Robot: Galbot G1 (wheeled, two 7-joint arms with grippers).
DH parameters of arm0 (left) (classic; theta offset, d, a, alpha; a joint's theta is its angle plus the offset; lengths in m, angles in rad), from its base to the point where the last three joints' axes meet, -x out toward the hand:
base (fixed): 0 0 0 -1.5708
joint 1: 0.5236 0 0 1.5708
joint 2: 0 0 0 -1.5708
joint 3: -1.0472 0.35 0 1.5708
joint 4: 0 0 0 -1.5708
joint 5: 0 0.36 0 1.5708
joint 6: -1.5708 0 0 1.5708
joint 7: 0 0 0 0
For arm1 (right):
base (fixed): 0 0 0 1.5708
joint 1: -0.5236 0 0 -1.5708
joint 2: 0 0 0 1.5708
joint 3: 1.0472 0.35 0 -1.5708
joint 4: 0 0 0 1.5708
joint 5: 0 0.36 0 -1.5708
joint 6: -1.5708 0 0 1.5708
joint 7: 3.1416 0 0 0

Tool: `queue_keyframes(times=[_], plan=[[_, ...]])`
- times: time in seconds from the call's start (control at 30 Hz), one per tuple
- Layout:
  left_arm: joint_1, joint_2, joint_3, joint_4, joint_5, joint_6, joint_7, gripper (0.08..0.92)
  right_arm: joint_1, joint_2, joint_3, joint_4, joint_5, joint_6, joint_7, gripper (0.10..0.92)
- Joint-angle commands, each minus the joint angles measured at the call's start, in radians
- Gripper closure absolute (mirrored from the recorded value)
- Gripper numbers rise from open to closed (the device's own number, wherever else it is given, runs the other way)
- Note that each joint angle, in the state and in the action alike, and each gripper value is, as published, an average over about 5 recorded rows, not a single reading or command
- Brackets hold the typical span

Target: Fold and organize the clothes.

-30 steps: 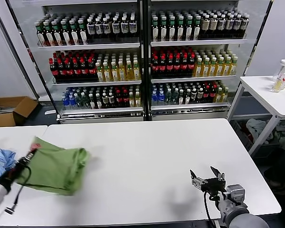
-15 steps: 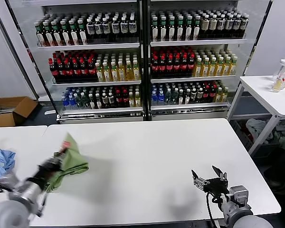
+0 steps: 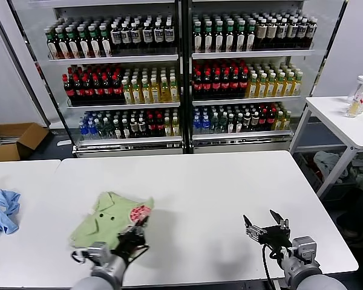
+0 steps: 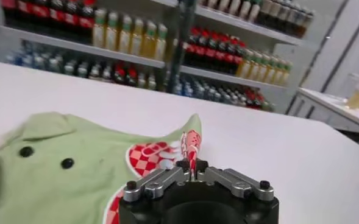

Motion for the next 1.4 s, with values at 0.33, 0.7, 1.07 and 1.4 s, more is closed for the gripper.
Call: queue_keyframes(times=[0.33,0.7,1.07,1.4], plan=[[-0.326,-0.178,0.269,0.306,0.12,-0.116,0.046,0.877,0.006,-0.005,0.003,-0.006,-0.001,0.007,-0.011,0.203],[-0.257,-0.112,0.198,0.16,0.108,-0.245,0.131,0.58,0.093,0.0,-0.083,-0.055,0.004,0.047,-0.02,0.203],[-0.034,0.035,-0.189,-0.06,0.013,-0.277,0.081,0.252,0.334,0.144,-0.331,-0.21,0.059,0.06,0.016,0.203],[0.086,0.068,-0.363,-0.009,0.045,-0.315,0.03,0.177,0.541,0.331,-0.55,-0.458,0.14,0.042,0.092,0.203]])
